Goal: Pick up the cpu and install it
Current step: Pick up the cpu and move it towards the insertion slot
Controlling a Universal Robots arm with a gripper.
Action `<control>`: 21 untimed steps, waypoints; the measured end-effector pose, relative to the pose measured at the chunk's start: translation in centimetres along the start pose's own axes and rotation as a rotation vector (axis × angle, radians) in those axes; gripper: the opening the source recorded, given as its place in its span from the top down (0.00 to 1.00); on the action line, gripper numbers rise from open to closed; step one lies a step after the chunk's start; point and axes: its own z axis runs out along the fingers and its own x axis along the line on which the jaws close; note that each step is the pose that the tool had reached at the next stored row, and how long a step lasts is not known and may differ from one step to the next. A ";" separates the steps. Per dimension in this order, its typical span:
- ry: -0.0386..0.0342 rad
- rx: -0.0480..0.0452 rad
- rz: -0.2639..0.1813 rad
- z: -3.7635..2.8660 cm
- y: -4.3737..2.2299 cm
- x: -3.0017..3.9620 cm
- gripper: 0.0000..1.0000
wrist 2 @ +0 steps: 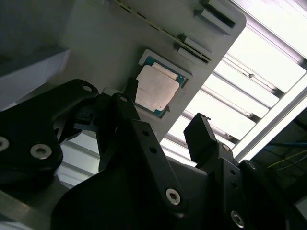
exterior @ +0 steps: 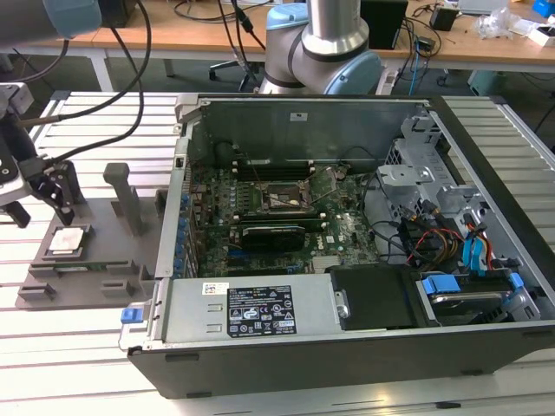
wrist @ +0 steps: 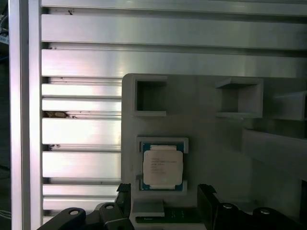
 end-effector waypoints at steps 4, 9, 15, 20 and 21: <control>0.0001 0.0017 -0.001 0.30 0.01 -0.07 0.34; -0.0001 0.0051 -0.003 0.64 0.02 -0.21 0.34; -0.0001 0.0071 -0.006 1.11 0.04 -0.51 0.34; -0.0003 0.0006 -0.007 1.39 0.04 -0.55 0.34; -0.0005 -0.0052 -0.007 1.40 0.04 -0.55 0.34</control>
